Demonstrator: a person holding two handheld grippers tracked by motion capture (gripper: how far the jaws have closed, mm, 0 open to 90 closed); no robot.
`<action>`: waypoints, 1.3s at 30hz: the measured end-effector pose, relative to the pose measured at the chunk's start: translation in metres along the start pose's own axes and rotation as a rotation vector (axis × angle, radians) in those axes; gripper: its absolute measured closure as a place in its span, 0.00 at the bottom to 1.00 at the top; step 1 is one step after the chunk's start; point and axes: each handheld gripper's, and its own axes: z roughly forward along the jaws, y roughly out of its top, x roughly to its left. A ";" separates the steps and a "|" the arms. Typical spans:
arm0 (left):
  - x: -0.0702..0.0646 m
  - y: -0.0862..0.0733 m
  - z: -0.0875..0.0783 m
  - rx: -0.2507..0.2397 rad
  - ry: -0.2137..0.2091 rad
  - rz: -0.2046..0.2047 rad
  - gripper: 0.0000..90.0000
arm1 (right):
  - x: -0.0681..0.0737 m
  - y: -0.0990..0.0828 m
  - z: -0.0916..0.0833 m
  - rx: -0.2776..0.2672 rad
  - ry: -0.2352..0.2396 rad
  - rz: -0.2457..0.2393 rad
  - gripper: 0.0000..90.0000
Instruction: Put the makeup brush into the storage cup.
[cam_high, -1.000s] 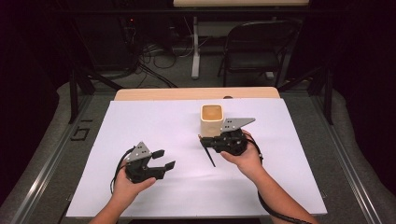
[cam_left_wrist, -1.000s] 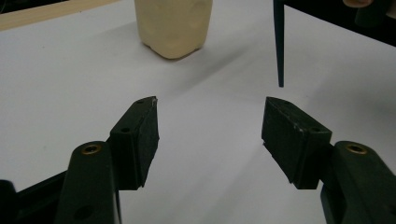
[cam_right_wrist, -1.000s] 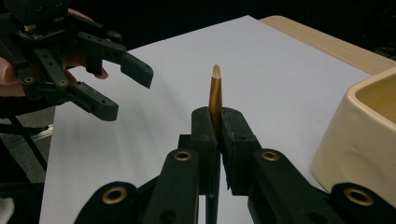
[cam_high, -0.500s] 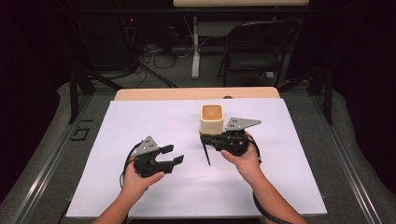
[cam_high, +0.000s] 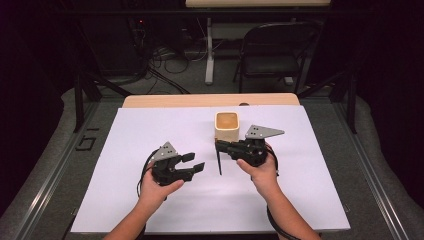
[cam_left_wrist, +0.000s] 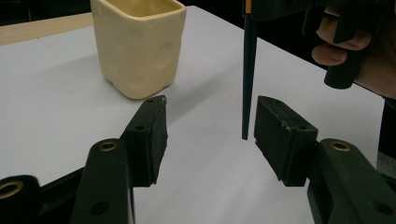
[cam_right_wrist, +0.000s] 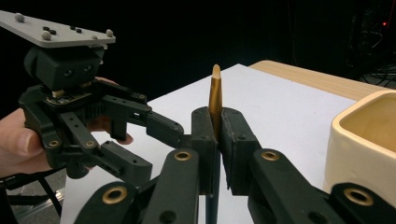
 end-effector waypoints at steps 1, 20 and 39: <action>0.000 0.000 0.001 -0.001 -0.002 -0.002 0.50 | 0.000 0.000 0.000 -0.010 -0.002 0.002 0.94; -0.007 -0.004 0.014 -0.004 -0.049 -0.040 0.57 | 0.010 -0.017 0.008 -0.041 -0.023 0.050 0.94; -0.008 -0.012 0.018 0.010 -0.070 -0.085 0.66 | 0.022 -0.025 0.020 -0.045 -0.022 0.055 0.94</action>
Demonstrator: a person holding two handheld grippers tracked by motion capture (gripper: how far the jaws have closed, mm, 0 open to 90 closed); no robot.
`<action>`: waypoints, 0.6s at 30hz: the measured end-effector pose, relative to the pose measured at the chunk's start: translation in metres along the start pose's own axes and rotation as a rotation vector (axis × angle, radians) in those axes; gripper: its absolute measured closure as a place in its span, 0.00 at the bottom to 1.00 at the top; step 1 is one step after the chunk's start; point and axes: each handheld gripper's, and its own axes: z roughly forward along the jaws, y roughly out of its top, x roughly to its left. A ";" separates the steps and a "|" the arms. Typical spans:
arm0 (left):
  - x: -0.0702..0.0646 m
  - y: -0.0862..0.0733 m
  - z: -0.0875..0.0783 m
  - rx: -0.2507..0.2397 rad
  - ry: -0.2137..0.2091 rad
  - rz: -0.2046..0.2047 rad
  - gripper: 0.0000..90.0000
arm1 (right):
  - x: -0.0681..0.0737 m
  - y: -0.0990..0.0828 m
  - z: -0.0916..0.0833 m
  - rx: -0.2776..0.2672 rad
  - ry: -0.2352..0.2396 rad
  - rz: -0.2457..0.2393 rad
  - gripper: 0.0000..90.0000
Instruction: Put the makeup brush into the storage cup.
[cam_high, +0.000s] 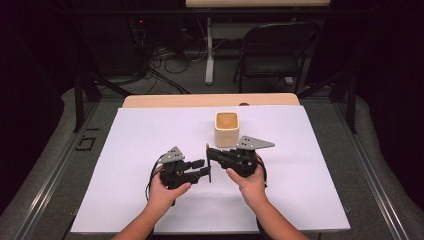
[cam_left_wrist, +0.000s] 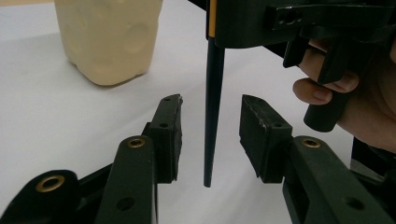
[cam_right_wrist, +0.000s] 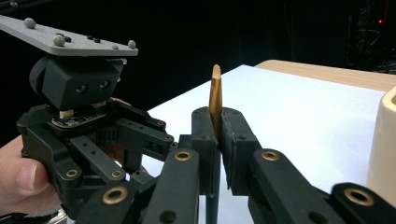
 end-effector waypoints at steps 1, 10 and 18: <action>0.000 0.000 0.000 0.001 -0.003 -0.004 0.67 | 0.000 0.000 0.000 -0.002 -0.001 0.000 0.94; 0.001 0.000 0.000 0.007 -0.001 -0.037 0.73 | 0.001 0.000 0.000 -0.007 0.006 0.007 0.94; 0.001 0.000 0.000 0.003 -0.001 -0.051 0.76 | 0.005 0.000 0.003 -0.008 0.023 0.010 0.94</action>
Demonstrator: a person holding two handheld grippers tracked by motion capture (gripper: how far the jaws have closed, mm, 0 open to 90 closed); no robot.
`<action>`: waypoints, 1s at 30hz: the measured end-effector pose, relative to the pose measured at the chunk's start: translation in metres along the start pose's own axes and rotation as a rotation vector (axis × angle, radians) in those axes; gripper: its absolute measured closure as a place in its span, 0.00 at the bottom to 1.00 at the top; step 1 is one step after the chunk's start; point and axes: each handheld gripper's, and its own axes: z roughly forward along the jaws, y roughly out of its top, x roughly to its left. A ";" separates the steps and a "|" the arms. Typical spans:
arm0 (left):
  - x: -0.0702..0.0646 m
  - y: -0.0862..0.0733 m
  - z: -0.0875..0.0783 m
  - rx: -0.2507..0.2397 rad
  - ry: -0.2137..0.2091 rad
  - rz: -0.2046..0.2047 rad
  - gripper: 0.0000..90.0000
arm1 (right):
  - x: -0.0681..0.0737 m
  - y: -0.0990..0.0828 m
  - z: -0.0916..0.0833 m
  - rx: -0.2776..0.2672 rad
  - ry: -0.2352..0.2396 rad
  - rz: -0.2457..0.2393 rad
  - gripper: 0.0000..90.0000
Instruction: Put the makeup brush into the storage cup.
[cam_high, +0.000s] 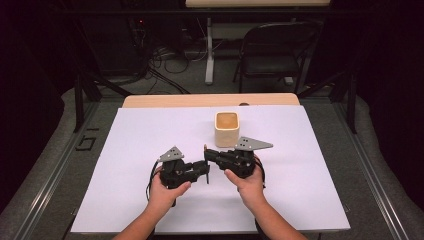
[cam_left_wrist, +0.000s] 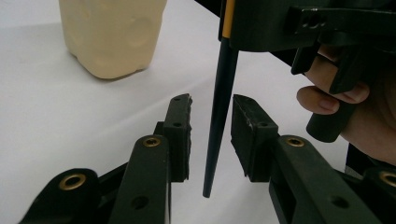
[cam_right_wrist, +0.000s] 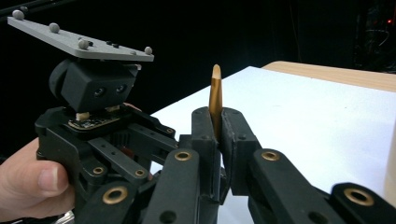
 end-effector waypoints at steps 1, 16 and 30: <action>0.000 0.000 0.000 -0.001 -0.001 -0.001 0.76 | 0.000 0.000 0.000 -0.001 0.004 0.002 0.94; -0.001 0.001 -0.001 0.012 -0.006 -0.023 0.88 | 0.003 -0.002 0.004 0.006 0.013 0.004 0.94; -0.002 0.001 -0.001 0.017 -0.005 -0.022 0.92 | 0.003 -0.002 0.005 0.009 0.016 0.004 0.94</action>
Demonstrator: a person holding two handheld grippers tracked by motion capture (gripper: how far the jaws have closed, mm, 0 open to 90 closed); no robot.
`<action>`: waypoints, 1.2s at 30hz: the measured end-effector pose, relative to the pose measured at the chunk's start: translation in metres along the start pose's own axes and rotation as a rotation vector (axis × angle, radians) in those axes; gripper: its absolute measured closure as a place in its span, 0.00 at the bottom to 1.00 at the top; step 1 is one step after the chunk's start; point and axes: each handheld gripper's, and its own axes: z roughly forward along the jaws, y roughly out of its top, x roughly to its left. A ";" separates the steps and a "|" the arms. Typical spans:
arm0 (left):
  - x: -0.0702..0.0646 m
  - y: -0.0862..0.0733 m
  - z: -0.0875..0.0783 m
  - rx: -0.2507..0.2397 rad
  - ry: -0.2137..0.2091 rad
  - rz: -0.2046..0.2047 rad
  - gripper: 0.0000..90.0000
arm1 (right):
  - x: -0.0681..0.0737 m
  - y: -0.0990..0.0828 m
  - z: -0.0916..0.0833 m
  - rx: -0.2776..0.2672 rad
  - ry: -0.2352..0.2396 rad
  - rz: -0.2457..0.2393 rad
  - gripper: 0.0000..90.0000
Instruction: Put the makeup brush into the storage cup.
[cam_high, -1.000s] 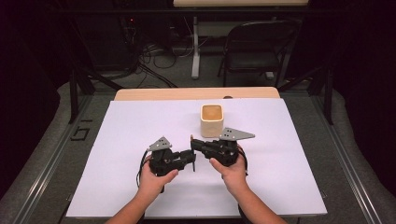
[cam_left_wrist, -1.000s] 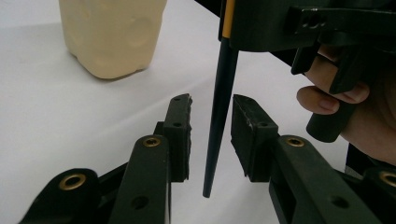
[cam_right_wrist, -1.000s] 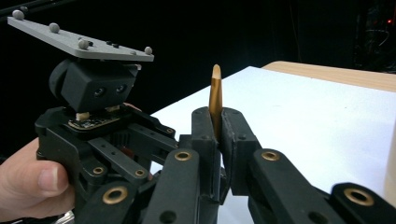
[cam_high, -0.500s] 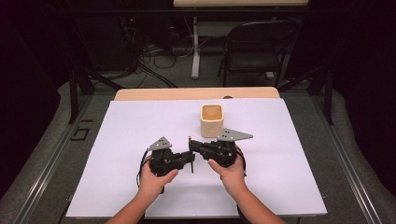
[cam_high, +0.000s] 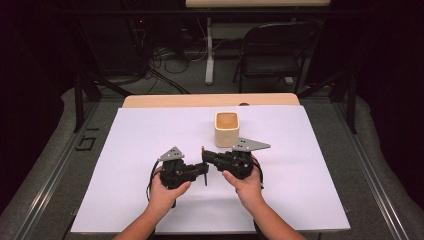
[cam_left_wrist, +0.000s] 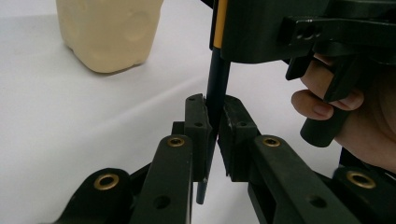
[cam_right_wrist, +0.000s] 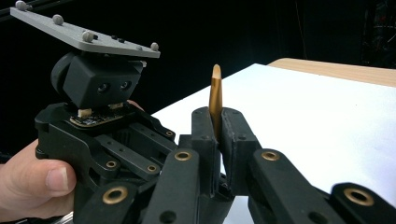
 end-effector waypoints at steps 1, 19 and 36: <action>0.000 0.000 0.000 0.001 0.002 0.001 0.92 | 0.000 0.000 0.000 0.000 0.000 -0.001 0.94; -0.005 0.004 -0.007 0.018 0.078 0.098 0.93 | 0.003 0.005 -0.003 -0.020 0.003 0.016 0.75; -0.015 0.005 -0.005 0.056 0.142 0.188 0.93 | 0.002 0.003 -0.002 -0.005 -0.003 0.021 0.70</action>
